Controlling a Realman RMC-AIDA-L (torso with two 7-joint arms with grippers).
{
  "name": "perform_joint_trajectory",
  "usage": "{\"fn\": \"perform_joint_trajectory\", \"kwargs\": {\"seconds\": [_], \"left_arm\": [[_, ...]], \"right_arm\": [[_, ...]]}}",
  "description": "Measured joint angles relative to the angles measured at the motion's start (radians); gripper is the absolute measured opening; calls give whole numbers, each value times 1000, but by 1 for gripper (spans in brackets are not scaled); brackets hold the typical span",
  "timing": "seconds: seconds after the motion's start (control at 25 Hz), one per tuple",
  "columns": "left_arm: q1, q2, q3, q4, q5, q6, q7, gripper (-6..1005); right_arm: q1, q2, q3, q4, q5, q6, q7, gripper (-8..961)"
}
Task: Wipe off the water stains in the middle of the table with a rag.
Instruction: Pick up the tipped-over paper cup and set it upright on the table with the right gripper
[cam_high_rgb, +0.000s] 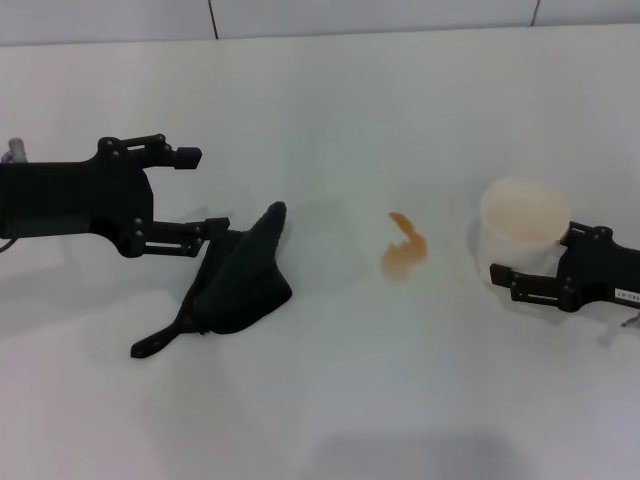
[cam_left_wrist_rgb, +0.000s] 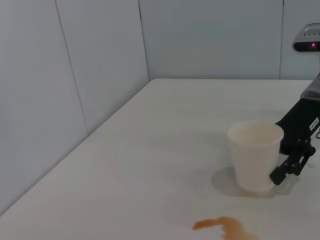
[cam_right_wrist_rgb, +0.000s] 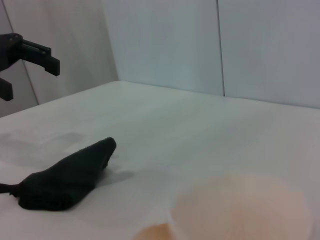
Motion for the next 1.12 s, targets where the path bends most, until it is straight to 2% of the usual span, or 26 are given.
{"fn": "perform_joint_trajectory", "kwargs": {"seconds": [0.08, 0.56, 0.92, 1.12], "left_arm": [[0, 0, 0, 0, 0, 0, 0, 862], [5, 0, 0, 0, 0, -3, 5, 862], [5, 0, -11, 0, 0, -3, 7, 861], [5, 0, -12, 0, -1, -3, 8, 861]], "right_arm": [[1, 0, 0, 0, 0, 3, 0, 843], [-1, 3, 1, -8, -25, 20, 20, 864], [-33, -7, 1, -40, -26, 3, 49, 863], [-78, -5, 14, -87, -26, -21, 54, 863]]}}
